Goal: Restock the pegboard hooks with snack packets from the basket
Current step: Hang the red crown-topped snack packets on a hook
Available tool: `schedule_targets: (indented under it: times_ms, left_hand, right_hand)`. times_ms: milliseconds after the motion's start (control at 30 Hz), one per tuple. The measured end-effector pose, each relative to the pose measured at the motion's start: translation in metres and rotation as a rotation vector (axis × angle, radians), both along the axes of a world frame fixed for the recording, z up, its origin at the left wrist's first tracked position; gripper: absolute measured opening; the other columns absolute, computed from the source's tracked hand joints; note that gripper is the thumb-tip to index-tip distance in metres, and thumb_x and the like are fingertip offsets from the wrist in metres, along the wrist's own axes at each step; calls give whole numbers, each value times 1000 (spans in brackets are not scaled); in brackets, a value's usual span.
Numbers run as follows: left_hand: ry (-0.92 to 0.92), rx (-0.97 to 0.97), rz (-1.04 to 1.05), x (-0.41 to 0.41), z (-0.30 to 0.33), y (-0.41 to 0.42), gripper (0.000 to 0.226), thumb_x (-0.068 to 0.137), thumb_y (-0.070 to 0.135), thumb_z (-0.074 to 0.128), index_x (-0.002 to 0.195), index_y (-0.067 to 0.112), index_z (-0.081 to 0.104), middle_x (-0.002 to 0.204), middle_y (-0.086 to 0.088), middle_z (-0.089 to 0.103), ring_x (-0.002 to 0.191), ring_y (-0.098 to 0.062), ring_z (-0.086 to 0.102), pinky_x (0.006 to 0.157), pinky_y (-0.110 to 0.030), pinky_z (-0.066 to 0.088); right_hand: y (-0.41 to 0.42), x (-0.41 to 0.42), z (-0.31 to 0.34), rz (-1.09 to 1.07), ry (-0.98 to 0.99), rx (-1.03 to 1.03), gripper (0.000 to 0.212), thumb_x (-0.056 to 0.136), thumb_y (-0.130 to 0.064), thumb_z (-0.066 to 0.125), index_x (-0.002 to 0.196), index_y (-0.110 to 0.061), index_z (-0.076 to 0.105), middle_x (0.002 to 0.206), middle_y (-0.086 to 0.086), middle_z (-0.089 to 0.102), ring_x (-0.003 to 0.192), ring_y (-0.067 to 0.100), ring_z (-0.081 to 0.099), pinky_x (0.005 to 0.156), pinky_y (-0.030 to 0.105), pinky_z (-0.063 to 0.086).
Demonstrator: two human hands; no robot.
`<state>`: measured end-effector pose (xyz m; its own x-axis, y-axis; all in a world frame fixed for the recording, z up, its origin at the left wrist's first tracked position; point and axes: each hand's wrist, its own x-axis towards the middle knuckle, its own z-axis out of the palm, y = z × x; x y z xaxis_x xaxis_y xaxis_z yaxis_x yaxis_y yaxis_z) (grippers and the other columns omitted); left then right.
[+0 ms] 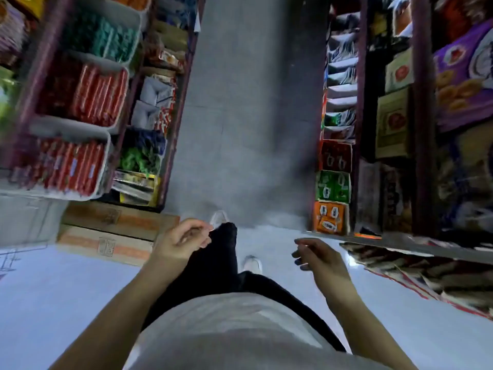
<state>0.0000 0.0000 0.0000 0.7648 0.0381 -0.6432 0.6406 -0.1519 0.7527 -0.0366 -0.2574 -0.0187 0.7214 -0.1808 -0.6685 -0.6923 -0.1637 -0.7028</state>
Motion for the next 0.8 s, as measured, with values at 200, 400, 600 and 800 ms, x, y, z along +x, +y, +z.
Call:
schedule_targets:
  times_ms: [200,400,600,800]
  left_hand:
    - [-30,115,47,80,-16,30,23,89,6,59,73,21,66,60,12,68,56,4,60,57,-5,44]
    - [29,111,-39,229,-19,43,21,90,8,59,73,20,65,57,8,65,56,-1,59,65,-17,47]
    - [-83,14,-230,405,3,0,22,90,3,56,76,18,61,66,0,61,53,4,55,62,-10,44]
    - [-146,-35,-314,572,1,-48,23,91,6,56,81,25,63,67,10,65,62,4,58,67,-8,45]
  right_hand:
    - [19,120,3,22,-130,81,24,93,-13,57,82,-29,70,68,-8,70,57,2,60,55,9,46]
    - [35,243,10,-45,-107,72,28,92,-8,59,78,-29,73,63,-5,68,52,1,55,49,10,42]
    - [19,349,21,-222,-59,69,18,91,-1,57,84,-13,69,56,-5,64,50,-1,57,51,8,43]
    - [-17,508,5,-242,-57,93,11,93,-3,55,93,-3,66,69,6,61,53,2,55,52,7,44]
